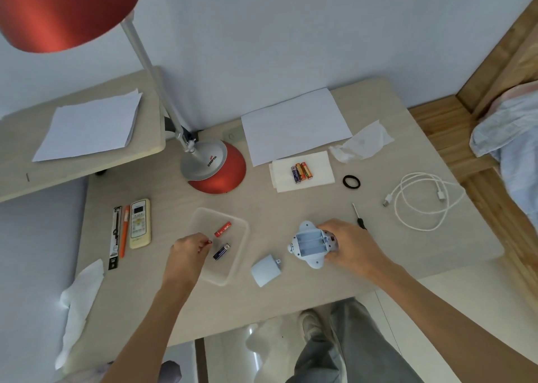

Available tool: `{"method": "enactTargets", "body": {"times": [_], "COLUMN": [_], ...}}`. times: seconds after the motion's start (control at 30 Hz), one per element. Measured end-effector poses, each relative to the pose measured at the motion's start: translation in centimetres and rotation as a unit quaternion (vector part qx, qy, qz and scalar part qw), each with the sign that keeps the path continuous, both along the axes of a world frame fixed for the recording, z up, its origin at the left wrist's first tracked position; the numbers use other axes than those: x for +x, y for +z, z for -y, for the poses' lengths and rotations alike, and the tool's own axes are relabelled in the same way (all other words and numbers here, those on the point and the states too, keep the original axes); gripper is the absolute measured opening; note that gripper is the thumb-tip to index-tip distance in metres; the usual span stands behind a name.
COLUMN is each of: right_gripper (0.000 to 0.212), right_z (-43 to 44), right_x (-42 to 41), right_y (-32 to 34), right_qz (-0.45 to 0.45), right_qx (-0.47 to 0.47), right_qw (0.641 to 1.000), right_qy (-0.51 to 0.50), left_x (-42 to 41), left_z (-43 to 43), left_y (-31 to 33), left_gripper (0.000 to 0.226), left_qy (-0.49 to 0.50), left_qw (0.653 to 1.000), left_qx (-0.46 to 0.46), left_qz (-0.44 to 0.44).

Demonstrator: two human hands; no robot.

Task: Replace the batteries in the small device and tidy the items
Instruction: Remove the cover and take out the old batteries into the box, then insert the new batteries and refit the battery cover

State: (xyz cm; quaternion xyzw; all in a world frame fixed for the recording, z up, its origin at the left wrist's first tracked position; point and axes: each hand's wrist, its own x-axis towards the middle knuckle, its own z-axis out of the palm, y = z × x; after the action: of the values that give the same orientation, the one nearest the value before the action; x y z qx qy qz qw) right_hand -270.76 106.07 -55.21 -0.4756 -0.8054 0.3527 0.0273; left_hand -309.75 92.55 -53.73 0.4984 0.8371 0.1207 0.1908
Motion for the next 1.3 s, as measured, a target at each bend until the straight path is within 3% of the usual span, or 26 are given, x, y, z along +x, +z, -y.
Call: {"method": "enactTargets", "body": {"times": [0.2,0.43,0.57,0.83,1.0,1.3], "right_gripper": [0.042,0.041,0.043,0.047,0.048,0.048], "right_z": [0.1,0.2,0.2,0.3,0.4,0.0], "right_x": [0.0,0.0,-0.1,-0.2,-0.2,-0.2], "right_y": [0.1,0.1,0.2,-0.3,-0.7,-0.6], "right_qz": [-0.002,-0.008,-0.003,0.009,0.004,-0.001], "right_qx": [0.0,0.004,0.009,0.027,0.032,0.026], "right_qw": [1.0,1.0,1.0,0.999,0.999,0.999], "right_qy": [-0.002,-0.002,0.002,0.022,0.027,0.039], "left_x": [0.2,5.1,9.6,14.1,14.0,14.1], "left_z": [-0.9,-2.4,-5.4,-16.3,-21.5,-24.5], "left_y": [-0.2,3.7,4.1,0.6,-1.3,-2.7], "left_gripper": [0.024,0.015,0.03,0.057,0.055,0.042], "left_qy": [0.005,-0.049,-0.125,-0.176,-0.218,-0.215], "left_qw": [0.999,0.992,0.98,0.983,0.975,0.976], "left_qx": [-0.044,0.113,0.155,0.044,0.005,-0.012], "left_qz": [-0.03,-0.032,-0.017,0.01,-0.036,-0.034]}}
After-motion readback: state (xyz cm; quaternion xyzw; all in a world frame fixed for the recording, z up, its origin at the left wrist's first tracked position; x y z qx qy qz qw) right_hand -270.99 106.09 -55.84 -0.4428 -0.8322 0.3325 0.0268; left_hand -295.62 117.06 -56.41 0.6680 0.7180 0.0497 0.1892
